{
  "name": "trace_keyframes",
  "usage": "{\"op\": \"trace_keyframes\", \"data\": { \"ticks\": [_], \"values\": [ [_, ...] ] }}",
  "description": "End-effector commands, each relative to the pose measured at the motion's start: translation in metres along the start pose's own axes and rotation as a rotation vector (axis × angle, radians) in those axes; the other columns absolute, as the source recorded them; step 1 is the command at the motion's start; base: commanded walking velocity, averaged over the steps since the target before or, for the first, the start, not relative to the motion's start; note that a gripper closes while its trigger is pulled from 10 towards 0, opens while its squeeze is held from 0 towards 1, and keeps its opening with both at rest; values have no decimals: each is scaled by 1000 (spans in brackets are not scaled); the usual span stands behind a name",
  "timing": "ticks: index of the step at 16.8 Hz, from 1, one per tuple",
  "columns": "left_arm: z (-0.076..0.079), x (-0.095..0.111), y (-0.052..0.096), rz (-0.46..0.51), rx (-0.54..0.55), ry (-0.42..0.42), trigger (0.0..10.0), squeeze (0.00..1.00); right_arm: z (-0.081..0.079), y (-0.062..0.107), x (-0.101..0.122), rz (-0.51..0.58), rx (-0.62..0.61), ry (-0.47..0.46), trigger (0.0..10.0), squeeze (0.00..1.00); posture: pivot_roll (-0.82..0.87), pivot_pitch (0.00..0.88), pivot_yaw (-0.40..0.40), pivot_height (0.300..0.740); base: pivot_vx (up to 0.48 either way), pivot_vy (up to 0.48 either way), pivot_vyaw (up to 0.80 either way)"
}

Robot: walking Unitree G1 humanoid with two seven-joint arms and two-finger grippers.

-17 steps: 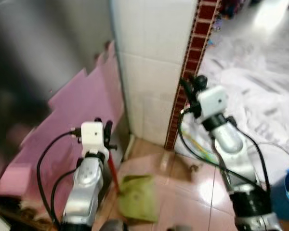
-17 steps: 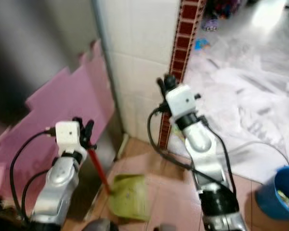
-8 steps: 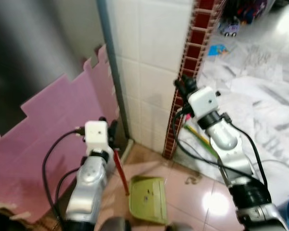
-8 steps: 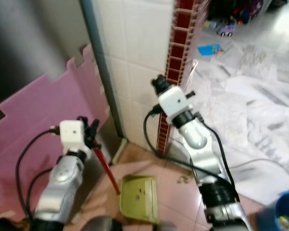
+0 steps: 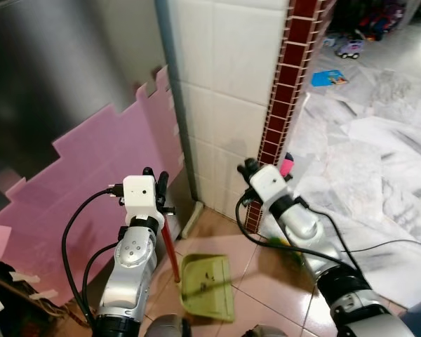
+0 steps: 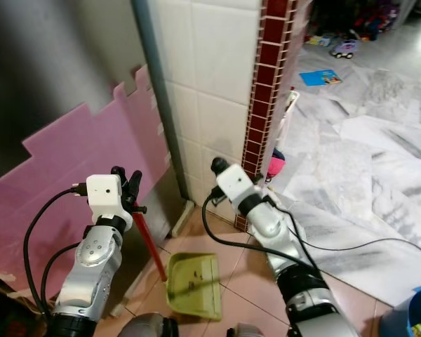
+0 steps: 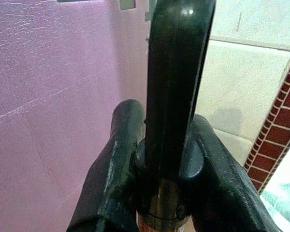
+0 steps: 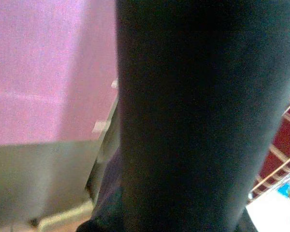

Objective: Sweep floor

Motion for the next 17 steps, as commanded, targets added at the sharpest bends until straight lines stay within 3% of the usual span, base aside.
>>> {"op": "trace_keyframes", "data": {
  "ticks": [1,3,6,10,12,16,17],
  "values": [
    [5,18,-4,75,-6,-4,10000,0,2,-11,16,55,4,16,10000,0,33,11,56,740,0,0,0],
    [4,17,-5,66,9,15,10000,0,-8,-17,14,47,6,-156,10000,0,34,3,54,740,0,0,0],
    [6,14,-7,57,4,10,10000,0,-12,-25,23,67,1,-302,10000,0,28,0,52,740,0,0,0],
    [20,8,-11,31,-53,58,10000,0,-4,-32,36,84,-79,-518,10000,0,5,0,46,740,0,0,0],
    [30,2,-11,15,-83,62,10000,0,7,-36,54,121,-107,-670,10000,0,-3,0,44,740,0,0,0],
    [37,-6,-15,-5,-95,44,10000,0,18,-39,91,184,-27,-803,10000,0,-15,0,39,740,0,0,0],
    [39,-6,-17,-8,-97,57,10000,0,27,-36,126,270,52,-784,10000,0,-21,0,38,740,0,0,0]
  ]
}}
Point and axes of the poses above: a point about 5 cm out from each wrist's last joint towards the gripper, its own y axis pointing back from the gripper into the wrist, its own x axis along the axis of the wrist's last joint, z = x × y, the point moved 6 cm from there along -y, pointing out of the wrist towards the gripper, and after that the axes turned 4 degrees about -y, right-handed, at the moved point
